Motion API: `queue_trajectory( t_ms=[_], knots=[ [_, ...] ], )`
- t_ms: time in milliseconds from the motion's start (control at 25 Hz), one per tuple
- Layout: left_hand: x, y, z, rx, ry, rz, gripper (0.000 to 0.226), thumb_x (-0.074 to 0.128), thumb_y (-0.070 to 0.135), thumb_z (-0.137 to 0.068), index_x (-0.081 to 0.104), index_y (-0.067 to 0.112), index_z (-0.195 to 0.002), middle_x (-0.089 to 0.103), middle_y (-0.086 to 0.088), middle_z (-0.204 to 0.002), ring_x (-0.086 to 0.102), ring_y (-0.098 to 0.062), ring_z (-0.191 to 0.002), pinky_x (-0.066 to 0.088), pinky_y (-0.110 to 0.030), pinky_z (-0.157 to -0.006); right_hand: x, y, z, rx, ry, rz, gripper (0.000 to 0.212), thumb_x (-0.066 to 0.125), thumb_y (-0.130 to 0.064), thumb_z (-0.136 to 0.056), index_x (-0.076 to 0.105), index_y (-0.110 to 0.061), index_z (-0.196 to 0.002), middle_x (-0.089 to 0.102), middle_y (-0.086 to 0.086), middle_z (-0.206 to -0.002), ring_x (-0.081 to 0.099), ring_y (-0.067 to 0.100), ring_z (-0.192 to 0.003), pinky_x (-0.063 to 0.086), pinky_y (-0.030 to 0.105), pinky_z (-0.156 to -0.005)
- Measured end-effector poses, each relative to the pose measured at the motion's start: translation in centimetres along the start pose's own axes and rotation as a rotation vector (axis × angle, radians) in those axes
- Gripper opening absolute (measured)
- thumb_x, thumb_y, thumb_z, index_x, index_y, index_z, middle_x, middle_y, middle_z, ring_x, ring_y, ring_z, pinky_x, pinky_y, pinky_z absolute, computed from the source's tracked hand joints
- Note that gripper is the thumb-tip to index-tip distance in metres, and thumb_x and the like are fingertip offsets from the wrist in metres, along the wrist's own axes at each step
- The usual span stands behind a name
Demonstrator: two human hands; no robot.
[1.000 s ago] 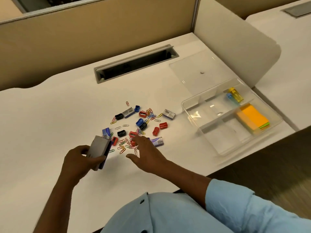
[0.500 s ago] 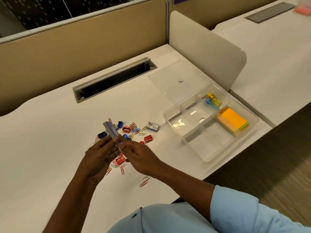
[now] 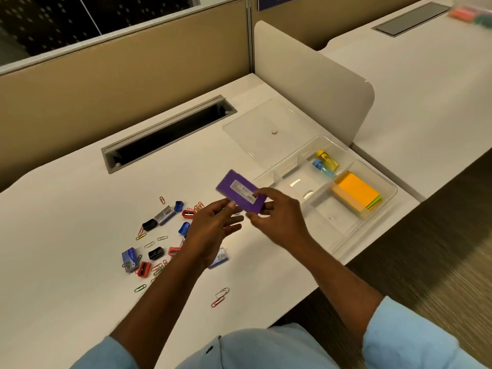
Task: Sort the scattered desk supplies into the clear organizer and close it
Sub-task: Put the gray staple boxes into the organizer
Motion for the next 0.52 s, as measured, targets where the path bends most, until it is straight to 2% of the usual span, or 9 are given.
queue_trajectory(
  t_ms=[120, 240, 400, 520],
  knots=[
    [0.1, -0.8, -1.1, -0.074, 0.045, -0.02, 0.023, 0.059, 0.022, -0.09, 0.065, 0.009, -0.108, 0.071, -0.013, -0.105, 0.068, -0.028, -0.096, 0.056, -0.039, -0.085, -5.3, 1.6, -1.6, 0.028, 0.151, 0.086, 0.056, 0.078, -0.026, -0.075, 0.054, -0.017, -0.125, 0.062, 0.006, -0.123, 0.063, 0.016, -0.1, 0.052, 0.012, -0.071],
    [0.0, -1.5, -1.2, -0.099, 0.055, -0.113, 0.016, 0.061, 0.022, -0.089, 0.068, 0.01, -0.097, 0.072, -0.011, -0.101, 0.069, -0.027, -0.092, 0.057, -0.035, -0.079, -10.2, 3.2, -3.1, 0.049, 0.243, 0.337, 0.057, 0.076, -0.03, -0.076, 0.054, -0.011, -0.125, 0.063, 0.011, -0.122, 0.062, 0.022, -0.109, 0.049, 0.021, -0.077],
    [-0.6, -1.7, -1.0, -0.097, 0.095, -0.166, 0.018, 0.06, 0.02, -0.09, 0.067, 0.008, -0.101, 0.072, -0.01, -0.098, 0.069, -0.025, -0.09, 0.057, -0.03, -0.073, -12.0, 5.8, -4.9, 0.192, 0.162, 0.569, 0.067, 0.074, -0.036, -0.077, 0.047, -0.007, -0.131, 0.056, 0.016, -0.13, 0.058, 0.031, -0.115, 0.052, 0.037, -0.088],
    [-1.2, -1.2, -1.0, -0.072, 0.152, -0.191, 0.016, 0.06, 0.02, -0.09, 0.067, 0.009, -0.099, 0.072, -0.009, -0.097, 0.069, -0.024, -0.09, 0.057, -0.031, -0.074, -11.2, 6.2, -6.7, 0.231, 0.084, 0.626, 0.07, 0.074, -0.036, -0.077, 0.044, -0.006, -0.132, 0.054, 0.016, -0.132, 0.057, 0.032, -0.116, 0.053, 0.042, -0.092]
  ],
)
Point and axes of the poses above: each hand's wrist, its own z-axis away from the middle knuckle, its own x-axis out of the palm, y = z × x, the point moved 9 cm from there along -z, towards the middle knuckle
